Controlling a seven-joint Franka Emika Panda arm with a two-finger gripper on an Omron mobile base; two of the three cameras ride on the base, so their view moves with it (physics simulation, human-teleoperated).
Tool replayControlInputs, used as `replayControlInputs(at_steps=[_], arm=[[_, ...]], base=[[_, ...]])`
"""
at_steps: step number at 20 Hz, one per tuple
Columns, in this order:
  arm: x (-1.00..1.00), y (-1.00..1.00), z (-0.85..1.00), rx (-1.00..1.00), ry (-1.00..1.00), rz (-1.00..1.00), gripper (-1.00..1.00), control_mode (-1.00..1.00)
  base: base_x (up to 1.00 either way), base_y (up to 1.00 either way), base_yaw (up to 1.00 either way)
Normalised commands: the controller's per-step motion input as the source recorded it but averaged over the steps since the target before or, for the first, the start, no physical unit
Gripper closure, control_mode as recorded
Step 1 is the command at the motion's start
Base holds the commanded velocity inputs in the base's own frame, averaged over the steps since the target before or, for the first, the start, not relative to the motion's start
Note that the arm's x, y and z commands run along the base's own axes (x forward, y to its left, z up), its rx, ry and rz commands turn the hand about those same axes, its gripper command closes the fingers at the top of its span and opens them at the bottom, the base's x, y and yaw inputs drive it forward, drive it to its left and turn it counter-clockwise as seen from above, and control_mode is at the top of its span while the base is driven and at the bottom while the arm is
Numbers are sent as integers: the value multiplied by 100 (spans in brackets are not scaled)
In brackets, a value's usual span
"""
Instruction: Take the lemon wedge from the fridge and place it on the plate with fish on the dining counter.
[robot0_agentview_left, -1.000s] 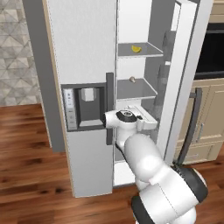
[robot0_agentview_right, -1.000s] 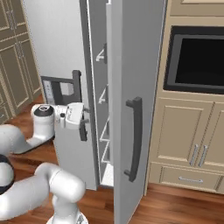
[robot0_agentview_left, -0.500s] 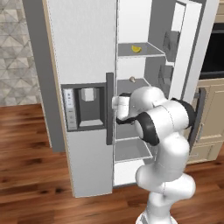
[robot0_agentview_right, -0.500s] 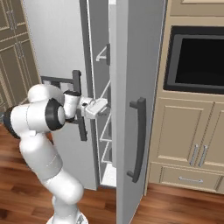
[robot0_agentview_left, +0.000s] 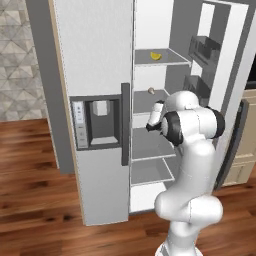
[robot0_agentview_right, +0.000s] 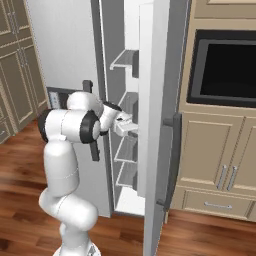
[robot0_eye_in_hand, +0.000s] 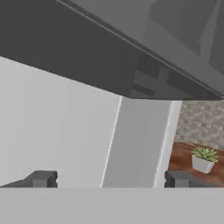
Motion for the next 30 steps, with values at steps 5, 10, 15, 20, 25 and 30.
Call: replayControlInputs(at_steps=[5,10,15,20,25,30], arm=[[-100,-66,8,3,-6,-10,-100,-100],[-35,99,62,-21,-20,10,-100,-100],[0,100,100,-13,-30,10,-100,-100],[-18,97,96,0,8,30,-100,-100],[-59,10,55,3,7,32,-100,-100],[-51,-96,2,4,0,9,-100,-100]], base=[[0,0,0],[0,0,0],[0,0,0],[0,0,0],[0,0,0],[0,0,0]])
